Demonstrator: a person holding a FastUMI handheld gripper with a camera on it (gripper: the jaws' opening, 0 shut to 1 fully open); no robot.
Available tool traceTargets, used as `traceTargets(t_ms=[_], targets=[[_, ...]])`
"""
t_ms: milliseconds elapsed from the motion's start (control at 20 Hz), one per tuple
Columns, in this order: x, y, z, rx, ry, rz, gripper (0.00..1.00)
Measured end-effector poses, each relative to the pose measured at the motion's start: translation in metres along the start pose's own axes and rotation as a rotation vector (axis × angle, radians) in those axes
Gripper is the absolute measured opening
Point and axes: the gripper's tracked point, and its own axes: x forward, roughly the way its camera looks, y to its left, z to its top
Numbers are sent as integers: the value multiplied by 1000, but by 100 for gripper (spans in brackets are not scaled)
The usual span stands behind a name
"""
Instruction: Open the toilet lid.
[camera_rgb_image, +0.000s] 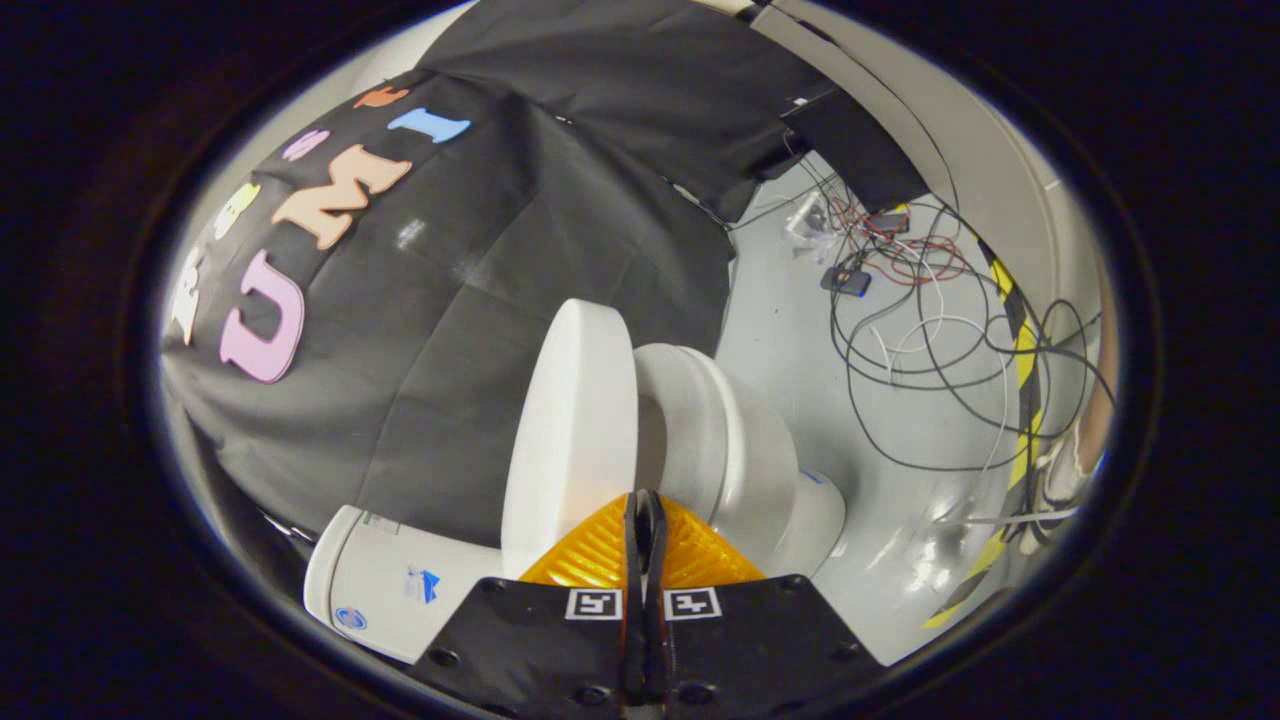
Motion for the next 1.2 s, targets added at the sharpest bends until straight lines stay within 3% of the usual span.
traceTargets(t_ms=[500,1200], targets=[[-15,31,11,-173,-17,39,1],[-44,111,17,-498,-55,169,1]])
